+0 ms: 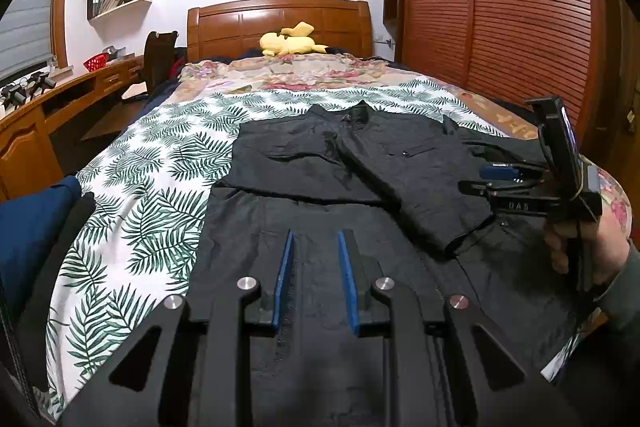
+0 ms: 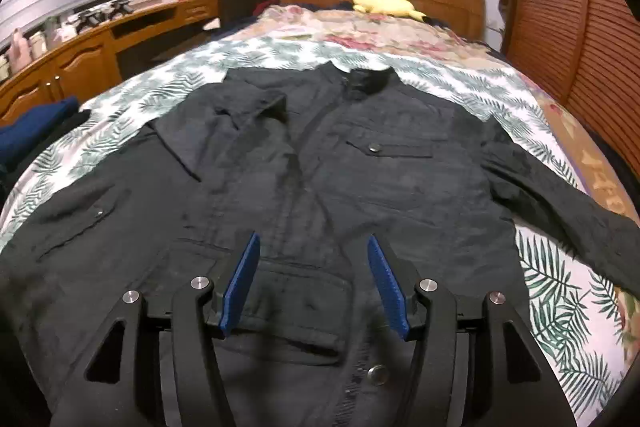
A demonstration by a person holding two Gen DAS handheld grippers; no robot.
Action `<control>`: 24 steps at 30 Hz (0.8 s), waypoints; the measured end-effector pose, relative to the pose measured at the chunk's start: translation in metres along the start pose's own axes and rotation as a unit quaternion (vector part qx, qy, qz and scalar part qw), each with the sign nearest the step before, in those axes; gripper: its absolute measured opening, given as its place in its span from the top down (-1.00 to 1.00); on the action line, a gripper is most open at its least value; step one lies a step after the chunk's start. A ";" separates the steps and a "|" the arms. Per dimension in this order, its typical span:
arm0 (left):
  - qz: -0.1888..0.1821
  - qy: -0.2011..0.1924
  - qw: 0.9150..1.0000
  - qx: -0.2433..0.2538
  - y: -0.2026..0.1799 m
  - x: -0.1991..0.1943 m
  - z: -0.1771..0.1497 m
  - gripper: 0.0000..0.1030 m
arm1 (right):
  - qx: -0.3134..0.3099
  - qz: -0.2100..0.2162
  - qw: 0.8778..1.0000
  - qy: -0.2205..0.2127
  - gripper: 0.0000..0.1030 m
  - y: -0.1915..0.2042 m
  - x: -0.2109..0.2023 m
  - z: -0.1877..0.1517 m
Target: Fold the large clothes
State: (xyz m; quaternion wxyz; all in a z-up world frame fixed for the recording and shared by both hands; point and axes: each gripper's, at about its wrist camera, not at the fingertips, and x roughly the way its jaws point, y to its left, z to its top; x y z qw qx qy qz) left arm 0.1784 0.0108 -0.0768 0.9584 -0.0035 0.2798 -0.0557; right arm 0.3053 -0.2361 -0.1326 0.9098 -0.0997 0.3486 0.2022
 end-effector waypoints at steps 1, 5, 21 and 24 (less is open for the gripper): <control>0.000 0.000 1.000 0.000 0.000 0.000 0.000 0.60 | -0.004 0.003 1.000 -0.002 -0.12 0.003 -0.001 0.000; 0.000 0.000 1.000 0.002 -0.003 0.000 -0.002 0.60 | -0.020 0.043 0.999 -0.002 -0.13 0.021 -0.002 0.000; -0.002 0.004 1.000 0.001 -0.006 0.005 -0.006 0.60 | -0.054 0.078 0.993 0.067 -0.13 0.058 0.033 -0.014; -0.003 0.003 1.000 0.001 -0.007 0.005 -0.006 0.60 | -0.060 0.068 0.993 0.077 -0.13 0.060 0.037 -0.018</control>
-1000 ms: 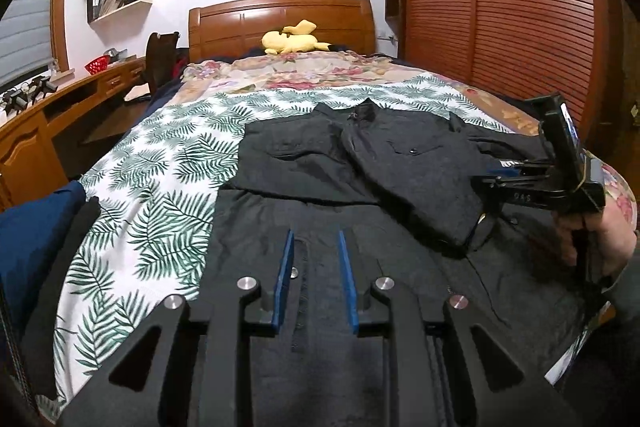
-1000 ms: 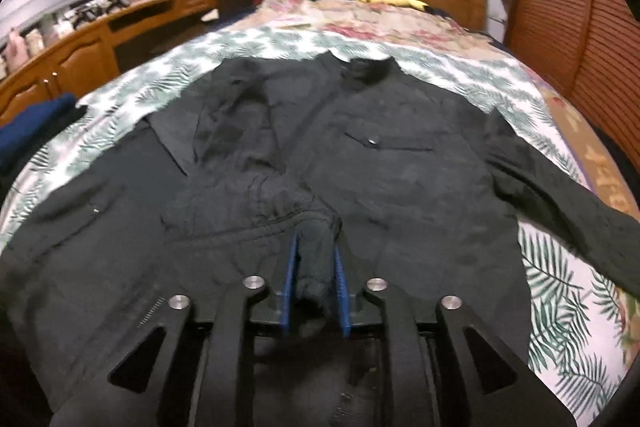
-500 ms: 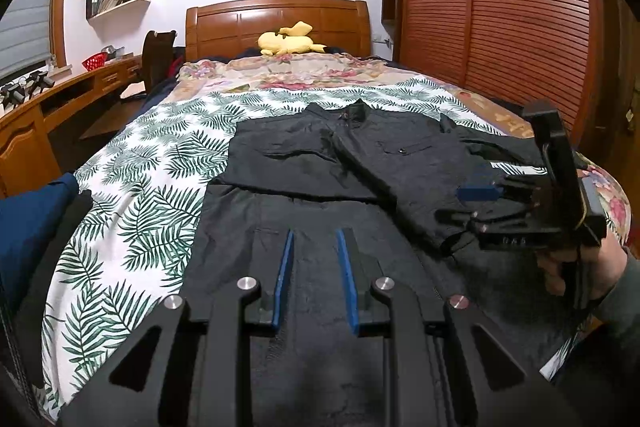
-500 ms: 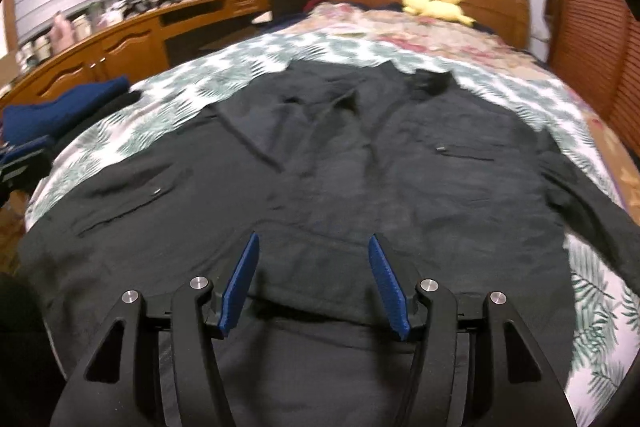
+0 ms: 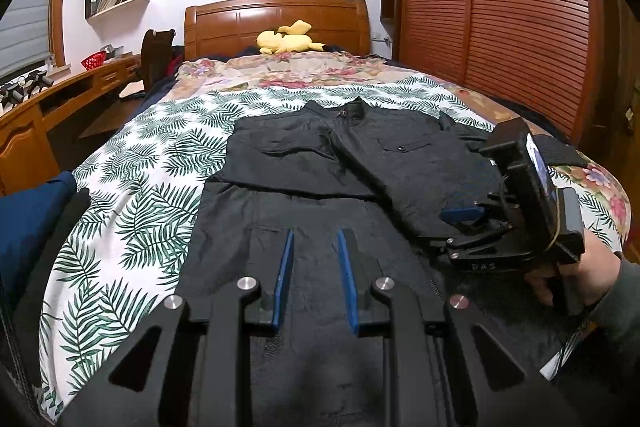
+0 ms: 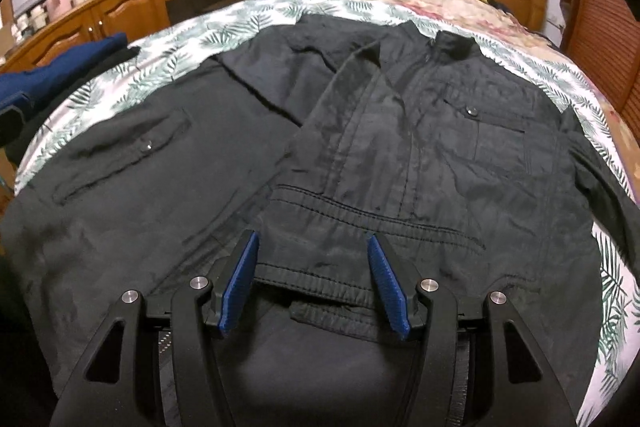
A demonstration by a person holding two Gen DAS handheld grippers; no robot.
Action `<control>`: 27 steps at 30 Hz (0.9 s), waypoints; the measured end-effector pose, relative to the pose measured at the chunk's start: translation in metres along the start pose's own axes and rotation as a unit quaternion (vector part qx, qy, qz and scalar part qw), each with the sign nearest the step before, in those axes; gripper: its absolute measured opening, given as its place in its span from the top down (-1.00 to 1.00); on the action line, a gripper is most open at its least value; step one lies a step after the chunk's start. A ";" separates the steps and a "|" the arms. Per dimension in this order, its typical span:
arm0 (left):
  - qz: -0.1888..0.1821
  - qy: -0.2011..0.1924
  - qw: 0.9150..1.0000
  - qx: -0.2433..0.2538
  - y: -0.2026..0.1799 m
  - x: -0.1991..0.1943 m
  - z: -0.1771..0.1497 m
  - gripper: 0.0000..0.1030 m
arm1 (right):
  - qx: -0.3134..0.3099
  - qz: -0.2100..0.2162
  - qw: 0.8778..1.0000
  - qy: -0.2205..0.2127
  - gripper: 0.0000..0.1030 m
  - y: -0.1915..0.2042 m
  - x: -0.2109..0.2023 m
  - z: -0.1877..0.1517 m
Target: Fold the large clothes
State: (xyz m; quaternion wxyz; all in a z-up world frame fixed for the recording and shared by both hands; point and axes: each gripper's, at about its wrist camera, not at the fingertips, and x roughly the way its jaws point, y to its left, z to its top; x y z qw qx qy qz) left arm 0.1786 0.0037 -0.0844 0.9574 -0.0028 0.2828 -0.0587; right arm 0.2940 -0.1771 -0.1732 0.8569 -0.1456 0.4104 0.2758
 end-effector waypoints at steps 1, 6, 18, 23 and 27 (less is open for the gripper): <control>0.000 0.000 1.000 0.001 0.000 0.000 0.000 0.60 | -0.001 -0.001 1.000 0.003 -0.12 0.000 0.001 -0.001; 0.000 0.000 1.000 0.002 0.000 0.000 0.000 0.60 | -0.019 0.016 1.000 0.001 0.79 0.005 -0.001 -0.001; -0.001 0.000 1.000 0.004 -0.001 -0.003 0.000 0.60 | 0.016 0.070 0.992 -0.107 0.90 -0.010 -0.084 0.009; -0.002 0.002 1.000 0.007 -0.005 0.001 0.000 0.60 | 0.033 0.105 0.985 -0.130 0.90 -0.015 -0.111 0.007; -0.005 0.002 1.000 0.009 -0.010 0.003 0.001 0.60 | 0.041 0.091 0.986 -0.134 0.90 -0.025 -0.117 0.003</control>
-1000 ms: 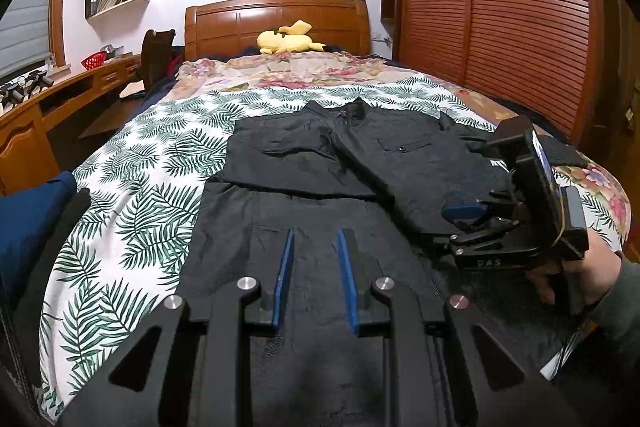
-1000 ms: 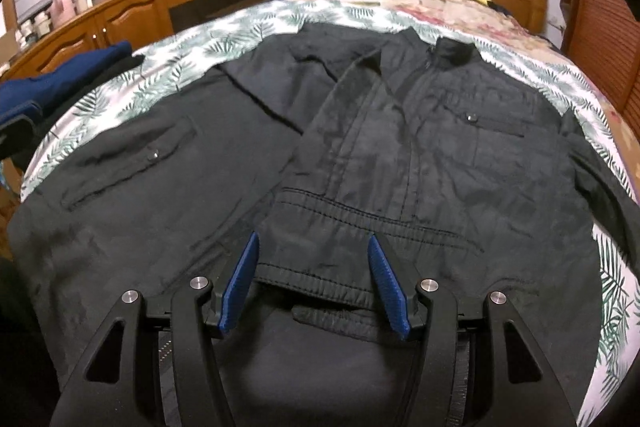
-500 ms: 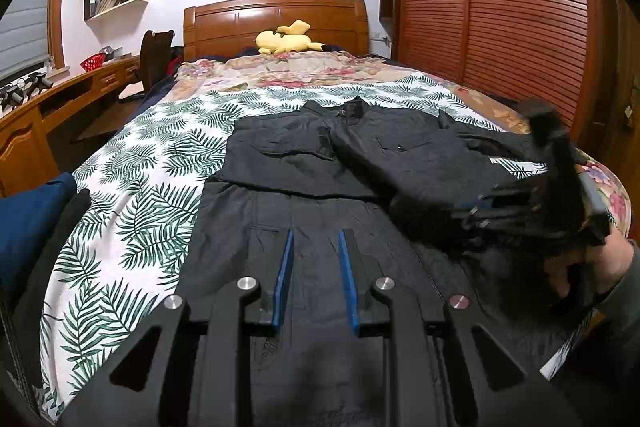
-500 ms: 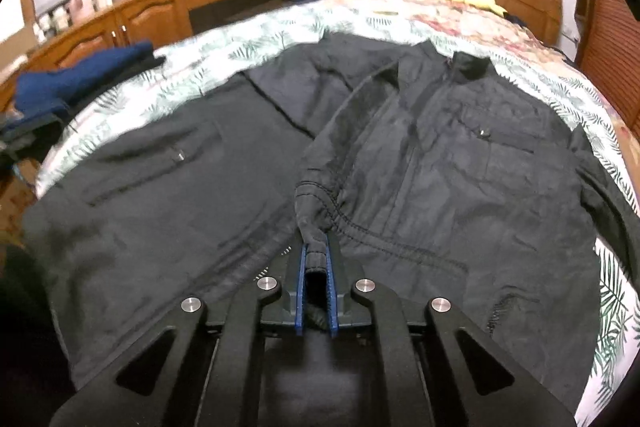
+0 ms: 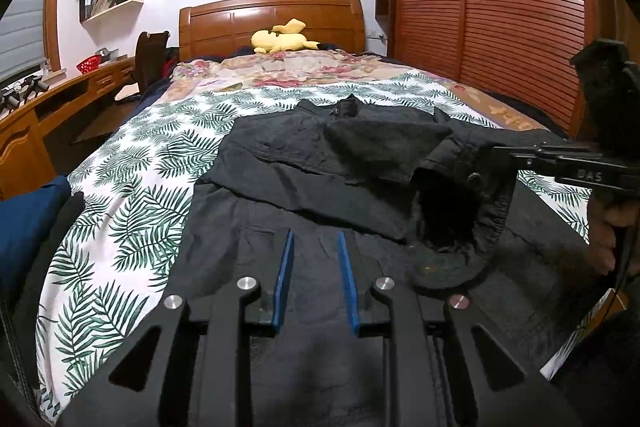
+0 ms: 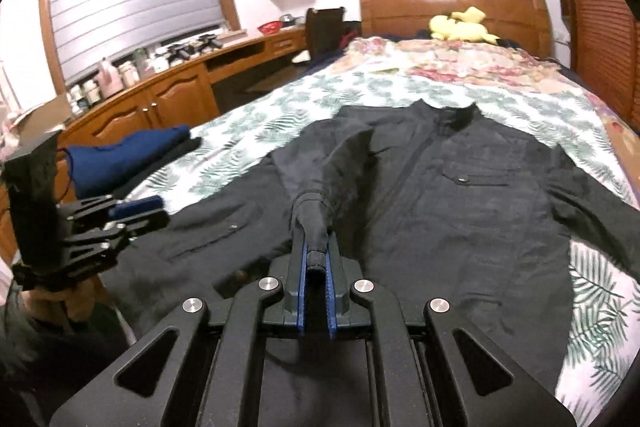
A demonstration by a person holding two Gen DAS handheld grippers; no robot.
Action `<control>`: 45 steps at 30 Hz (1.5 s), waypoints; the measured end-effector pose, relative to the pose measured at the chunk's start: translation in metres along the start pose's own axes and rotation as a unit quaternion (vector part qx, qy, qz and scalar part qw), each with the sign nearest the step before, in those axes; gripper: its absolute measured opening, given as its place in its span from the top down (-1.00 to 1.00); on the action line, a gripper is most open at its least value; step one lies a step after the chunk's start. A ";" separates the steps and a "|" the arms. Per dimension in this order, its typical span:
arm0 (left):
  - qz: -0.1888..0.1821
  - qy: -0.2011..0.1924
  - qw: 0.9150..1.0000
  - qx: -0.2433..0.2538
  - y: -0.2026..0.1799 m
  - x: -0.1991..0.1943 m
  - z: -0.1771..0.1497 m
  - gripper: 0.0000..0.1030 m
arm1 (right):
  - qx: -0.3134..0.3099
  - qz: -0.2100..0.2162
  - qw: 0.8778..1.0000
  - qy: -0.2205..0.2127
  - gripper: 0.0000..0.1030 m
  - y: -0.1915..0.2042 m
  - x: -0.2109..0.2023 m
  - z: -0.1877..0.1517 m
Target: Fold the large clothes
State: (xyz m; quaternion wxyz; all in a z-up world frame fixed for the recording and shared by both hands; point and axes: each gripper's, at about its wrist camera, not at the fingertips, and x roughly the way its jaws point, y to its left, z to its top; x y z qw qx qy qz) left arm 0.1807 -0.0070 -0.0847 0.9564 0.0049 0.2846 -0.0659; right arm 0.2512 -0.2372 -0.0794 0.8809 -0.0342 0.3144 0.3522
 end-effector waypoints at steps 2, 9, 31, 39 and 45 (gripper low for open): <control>-0.001 0.000 1.000 0.003 -0.003 0.002 0.000 0.60 | 0.011 -0.018 1.000 0.006 0.90 -0.010 0.002 -0.003; -0.003 0.004 1.000 0.012 -0.012 0.007 0.000 0.60 | 0.011 -0.175 0.984 0.032 0.89 -0.051 0.014 -0.018; -0.023 -0.022 0.999 0.025 -0.034 0.000 0.012 0.60 | 0.025 -0.199 0.976 0.083 0.06 -0.072 0.047 -0.034; -0.025 -0.028 0.999 0.030 -0.041 0.011 0.029 0.60 | 0.043 -0.175 0.974 0.135 0.01 -0.086 0.068 -0.048; -0.037 -0.018 0.998 0.037 -0.049 0.051 0.036 0.60 | 0.042 -0.174 0.975 0.134 0.01 -0.086 0.068 -0.049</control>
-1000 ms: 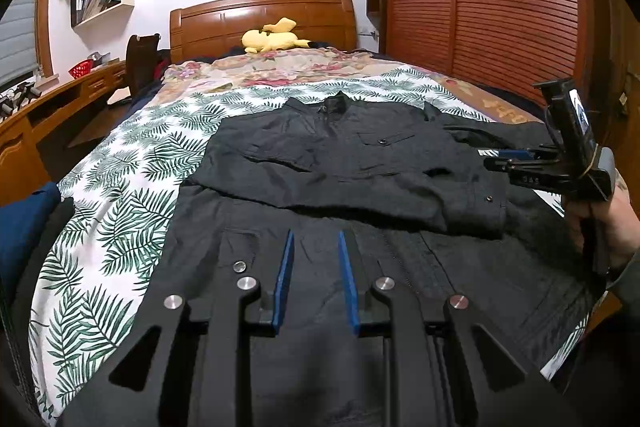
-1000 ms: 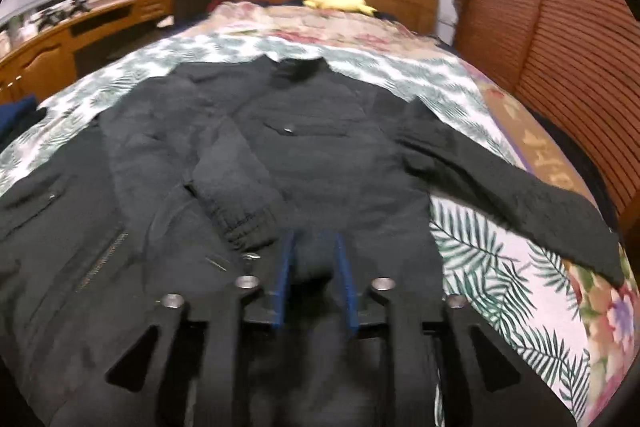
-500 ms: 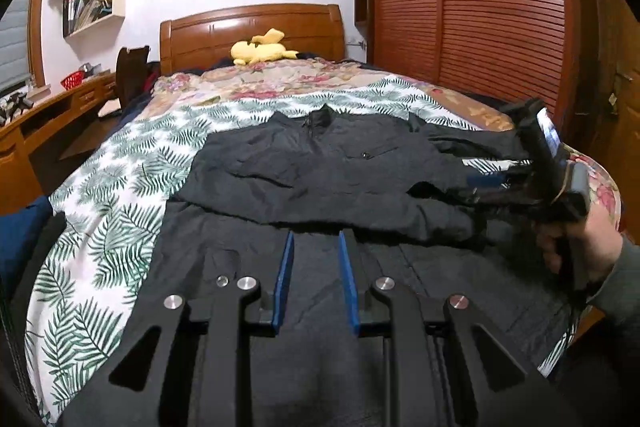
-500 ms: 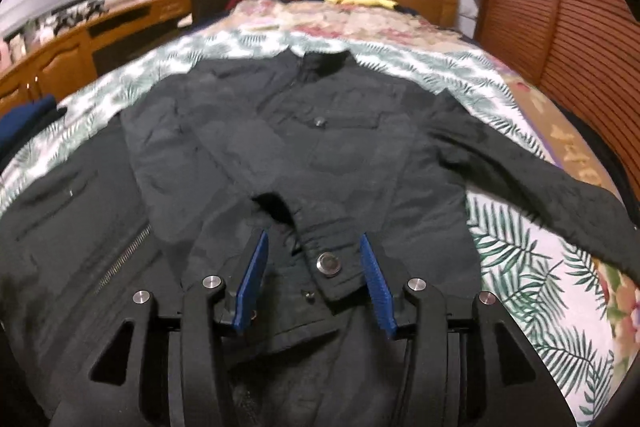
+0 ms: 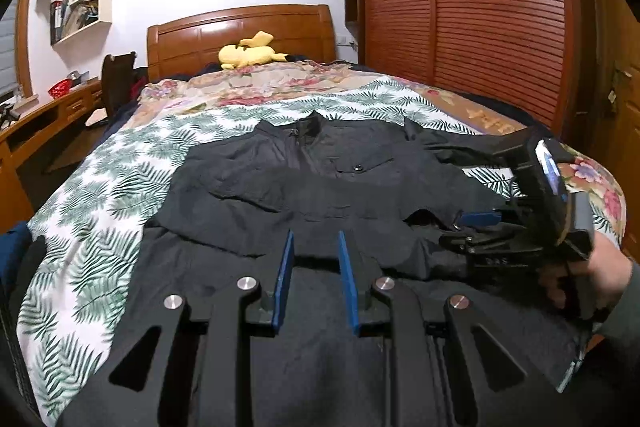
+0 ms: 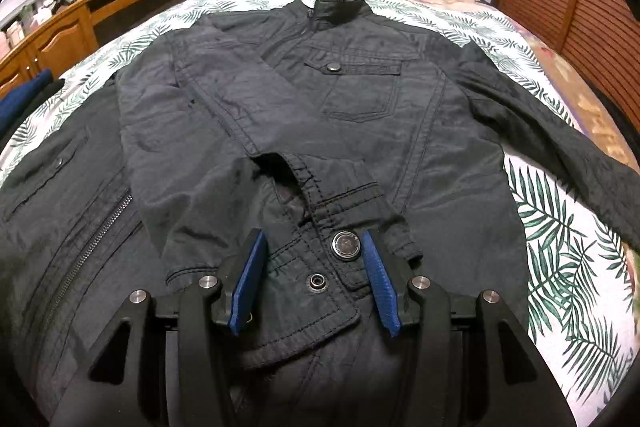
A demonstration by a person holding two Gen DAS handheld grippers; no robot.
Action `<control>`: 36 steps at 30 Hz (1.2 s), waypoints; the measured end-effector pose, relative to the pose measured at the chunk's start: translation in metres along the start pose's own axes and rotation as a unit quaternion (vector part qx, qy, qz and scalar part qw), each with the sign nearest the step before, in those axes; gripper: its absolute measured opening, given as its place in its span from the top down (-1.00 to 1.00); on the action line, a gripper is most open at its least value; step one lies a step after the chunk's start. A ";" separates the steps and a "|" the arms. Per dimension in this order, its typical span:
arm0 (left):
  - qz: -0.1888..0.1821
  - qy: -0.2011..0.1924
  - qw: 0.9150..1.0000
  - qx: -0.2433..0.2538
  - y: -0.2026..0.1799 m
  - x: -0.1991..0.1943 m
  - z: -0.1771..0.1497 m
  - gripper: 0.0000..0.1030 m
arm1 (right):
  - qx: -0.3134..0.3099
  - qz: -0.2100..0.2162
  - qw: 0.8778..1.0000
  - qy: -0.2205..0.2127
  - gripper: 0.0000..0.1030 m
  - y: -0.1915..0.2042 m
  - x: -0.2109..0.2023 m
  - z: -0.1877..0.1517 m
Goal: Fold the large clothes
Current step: 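Move the right tool over to the other outstretched sleeve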
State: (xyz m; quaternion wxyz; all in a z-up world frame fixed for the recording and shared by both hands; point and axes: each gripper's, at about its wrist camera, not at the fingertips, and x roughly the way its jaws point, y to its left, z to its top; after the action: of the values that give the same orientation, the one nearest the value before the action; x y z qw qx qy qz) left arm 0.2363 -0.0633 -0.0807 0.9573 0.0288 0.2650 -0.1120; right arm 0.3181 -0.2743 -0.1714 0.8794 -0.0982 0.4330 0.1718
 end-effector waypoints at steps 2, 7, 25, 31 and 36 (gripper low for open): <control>-0.003 0.000 1.000 0.005 -0.003 0.016 0.004 0.60 | 0.003 0.003 1.000 -0.001 0.01 -0.001 -0.001 0.000; -0.023 -0.002 1.000 -0.003 -0.005 0.047 0.008 0.60 | 0.015 0.010 1.000 -0.008 0.01 -0.006 -0.005 0.001; -0.051 0.024 0.998 -0.019 -0.008 0.082 -0.015 0.60 | 0.024 0.003 0.998 -0.050 0.01 -0.013 -0.030 0.000; -0.051 0.023 0.998 -0.012 -0.008 0.083 -0.015 0.60 | 0.032 -0.047 0.993 -0.104 -0.38 -0.053 -0.075 0.003; -0.052 0.016 0.999 -0.005 -0.011 0.081 -0.015 0.60 | 0.035 -0.107 0.988 -0.104 -0.44 -0.113 -0.096 -0.001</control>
State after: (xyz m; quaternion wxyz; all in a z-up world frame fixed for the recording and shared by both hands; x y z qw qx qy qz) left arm 0.2939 -0.0882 -0.1349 0.9459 0.0120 0.2820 -0.1597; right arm 0.3067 -0.3999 -0.0929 0.9360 -0.0952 0.3315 0.0707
